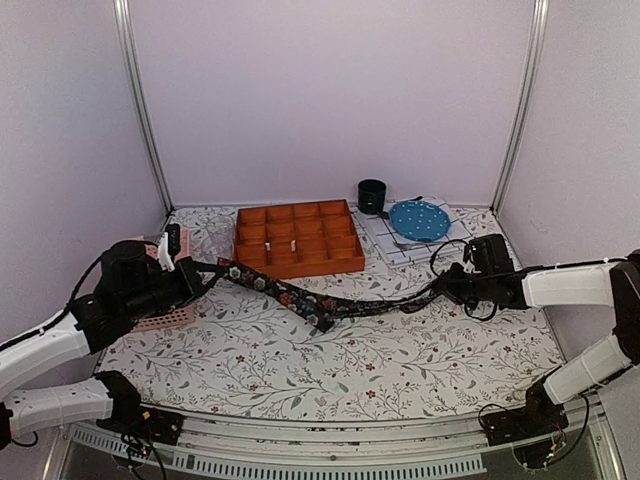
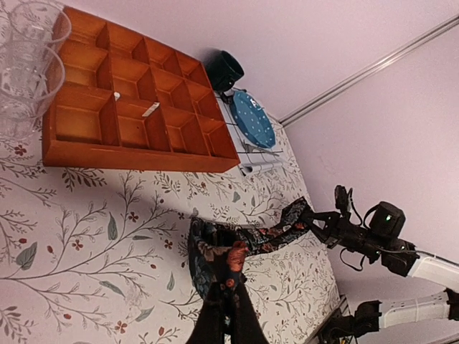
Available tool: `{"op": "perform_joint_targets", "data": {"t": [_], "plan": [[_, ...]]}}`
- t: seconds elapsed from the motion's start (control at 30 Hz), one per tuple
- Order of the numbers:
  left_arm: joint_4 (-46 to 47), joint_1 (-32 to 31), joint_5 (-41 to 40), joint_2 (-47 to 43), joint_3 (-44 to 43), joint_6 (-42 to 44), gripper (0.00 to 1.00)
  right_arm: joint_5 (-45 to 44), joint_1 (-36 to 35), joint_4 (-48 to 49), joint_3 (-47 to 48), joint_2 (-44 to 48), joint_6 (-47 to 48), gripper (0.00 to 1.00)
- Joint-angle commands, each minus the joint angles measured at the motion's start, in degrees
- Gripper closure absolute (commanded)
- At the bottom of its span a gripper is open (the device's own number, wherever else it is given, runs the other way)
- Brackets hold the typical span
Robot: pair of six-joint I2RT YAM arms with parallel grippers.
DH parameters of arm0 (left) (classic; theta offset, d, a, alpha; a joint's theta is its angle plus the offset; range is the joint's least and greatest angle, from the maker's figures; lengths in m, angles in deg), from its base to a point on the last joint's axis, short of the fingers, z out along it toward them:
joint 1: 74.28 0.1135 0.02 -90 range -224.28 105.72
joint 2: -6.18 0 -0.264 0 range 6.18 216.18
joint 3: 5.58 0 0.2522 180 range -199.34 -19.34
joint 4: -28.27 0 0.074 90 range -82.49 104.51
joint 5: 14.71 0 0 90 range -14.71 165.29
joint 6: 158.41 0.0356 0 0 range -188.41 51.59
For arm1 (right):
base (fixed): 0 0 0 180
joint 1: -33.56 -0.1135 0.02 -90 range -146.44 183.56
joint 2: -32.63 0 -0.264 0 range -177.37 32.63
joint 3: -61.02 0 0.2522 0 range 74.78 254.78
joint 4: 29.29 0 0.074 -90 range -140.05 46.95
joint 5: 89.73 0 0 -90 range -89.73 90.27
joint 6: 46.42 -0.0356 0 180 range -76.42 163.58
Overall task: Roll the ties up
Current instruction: Pick up the tie from the center of the board, then place the tie at the center of the board.
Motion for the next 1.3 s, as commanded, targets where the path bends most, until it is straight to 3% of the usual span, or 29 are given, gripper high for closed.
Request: {"op": "perform_joint_targets", "data": {"t": [0.0, 0.13, 0.27, 0.3, 0.47, 0.53, 0.63, 0.73, 0.8, 0.87, 0.97, 1.1, 1.27], "plan": [[-3.9, 1.17, -1.54, -8.93, 3.27, -6.32, 1.0, 0.88, -2.49, 3.46, -3.96, 18.33, 10.39, 1.0], [-7.36, 1.35, -4.28, -13.41, 6.29, -11.47, 1.0, 1.39, -2.45, 5.86, -9.07, 27.61, 10.81, 1.0], [-6.01, 1.35, -1.08, -10.26, 9.06, -12.85, 0.98, -0.19, -2.45, 3.04, -11.74, 29.96, 9.43, 1.0], [-5.57, 1.32, -0.14, -8.83, 9.48, -12.71, 0.92, -0.29, -2.44, 2.61, -12.37, 29.92, 8.71, 1.0], [-1.13, -0.44, 2.3, -3.17, 10.44, -10.83, 0.31, -0.68, -2.44, 3.36, -16.91, 29.8, 5.25, 1.0], [-2.42, -3.09, 0.06, -1.29, 8.03, -8.33, 0.17, -0.72, -2.52, 3.82, -17.78, 29.55, 4.26, 1.0], [-6.98, -10.09, -7.18, 1.96, 2.26, -4.93, 0.04, -2.75, -2.44, 2.62, -17.76, 28.89, 3.4, 1.0], [-11.15, -17.19, -14.44, 7.01, -3.66, -1.33, 0.02, -5.78, -2.49, -0.3, -17.31, 27.94, 2.38, 0.96], [-12.75, -20.53, -16.68, 11.37, -7.26, 0.54, 0.03, -7.63, -2.51, -2.63, -16.72, 27.46, 0.64, 0.62], [-13.03, -22.7, -17.46, 15.51, -9.76, 1.99, 0.04, -8.95, -2.44, -5.75, -15.64, 27.69, -0.69, 0.35], [-12.04, -24.85, -17.85, 20.46, -12.02, 3.62, 0.05, -11.22, -2.5, -11.81, -13.74, 30.28, -2.86, 0.18], [-9.81, -25.61, -17.45, 24.44, -13.26, 5.08, 0.06, -16.19, -2.44, -21.41, -10.79, 37.82, -6.43, 0.13], [-8.08, -25.78, -16.06, 27.25, -13.92, 7.3, 0.07, -19.29, -2.6, -28.45, -5.22, 44.08, -5.63, 0.17]]}}
